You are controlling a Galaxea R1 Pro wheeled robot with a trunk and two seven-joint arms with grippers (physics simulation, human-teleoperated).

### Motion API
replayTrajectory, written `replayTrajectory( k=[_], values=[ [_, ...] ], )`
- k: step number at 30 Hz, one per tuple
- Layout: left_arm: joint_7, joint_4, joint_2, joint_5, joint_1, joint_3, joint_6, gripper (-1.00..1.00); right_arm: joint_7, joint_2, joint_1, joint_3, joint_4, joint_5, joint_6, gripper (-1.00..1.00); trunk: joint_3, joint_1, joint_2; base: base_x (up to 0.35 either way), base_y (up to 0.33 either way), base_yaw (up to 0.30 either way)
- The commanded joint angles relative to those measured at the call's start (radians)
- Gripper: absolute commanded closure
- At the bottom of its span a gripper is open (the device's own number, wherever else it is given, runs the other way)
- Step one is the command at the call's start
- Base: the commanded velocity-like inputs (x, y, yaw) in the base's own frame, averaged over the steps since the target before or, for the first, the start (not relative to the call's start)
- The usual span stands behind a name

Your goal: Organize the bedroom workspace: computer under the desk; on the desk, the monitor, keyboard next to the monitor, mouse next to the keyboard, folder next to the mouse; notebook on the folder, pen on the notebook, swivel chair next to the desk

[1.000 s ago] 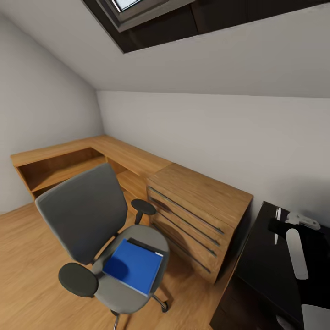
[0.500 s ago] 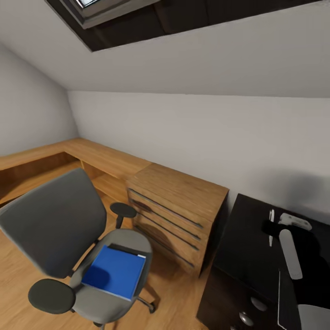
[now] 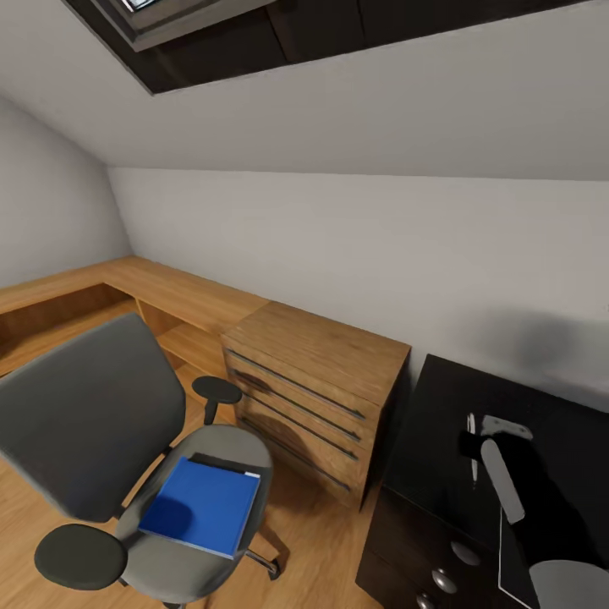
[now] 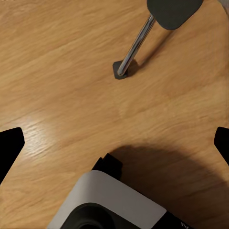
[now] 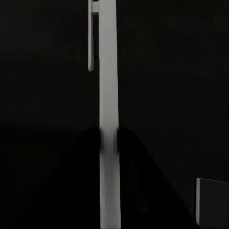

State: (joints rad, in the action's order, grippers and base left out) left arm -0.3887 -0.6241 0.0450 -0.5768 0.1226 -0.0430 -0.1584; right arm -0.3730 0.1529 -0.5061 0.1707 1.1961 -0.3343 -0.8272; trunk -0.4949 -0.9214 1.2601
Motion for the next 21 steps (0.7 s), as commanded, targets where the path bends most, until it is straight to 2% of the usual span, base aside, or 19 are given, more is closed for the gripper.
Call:
replayTrajectory(
  k=[1,5,11,17,21],
  values=[
    [-0.008,-0.003,0.000,-0.006,0.000,-0.004,-0.004,-1.00,-0.006,0.000,-0.003,-0.002,-0.045,-0.012,0.017,1.00,-0.001,0.000,0.001,0.000,0.000,0.000],
    [-0.010,-0.006,-0.001,-0.006,0.000,-0.003,-0.004,-1.00,-0.006,0.001,-0.009,-0.005,-0.124,-0.012,0.063,1.00,-0.001,0.000,0.001,0.000,0.000,0.000],
    [-0.010,-0.008,-0.002,-0.006,0.000,-0.003,-0.004,-1.00,0.000,0.002,-0.062,-0.023,-0.256,-0.009,0.123,1.00,-0.001,0.000,0.001,0.000,0.000,0.000],
    [-0.010,-0.008,-0.002,-0.007,0.000,-0.003,-0.004,-1.00,0.003,0.002,-0.075,-0.058,-0.279,-0.009,0.143,1.00,-0.001,0.000,0.001,0.000,0.000,0.000],
    [-0.009,-0.008,-0.002,-0.007,0.000,-0.003,-0.004,-1.00,0.003,0.002,-0.075,-0.061,-0.280,-0.010,0.145,1.00,-0.001,0.000,0.001,0.000,0.000,0.000]
  ],
)
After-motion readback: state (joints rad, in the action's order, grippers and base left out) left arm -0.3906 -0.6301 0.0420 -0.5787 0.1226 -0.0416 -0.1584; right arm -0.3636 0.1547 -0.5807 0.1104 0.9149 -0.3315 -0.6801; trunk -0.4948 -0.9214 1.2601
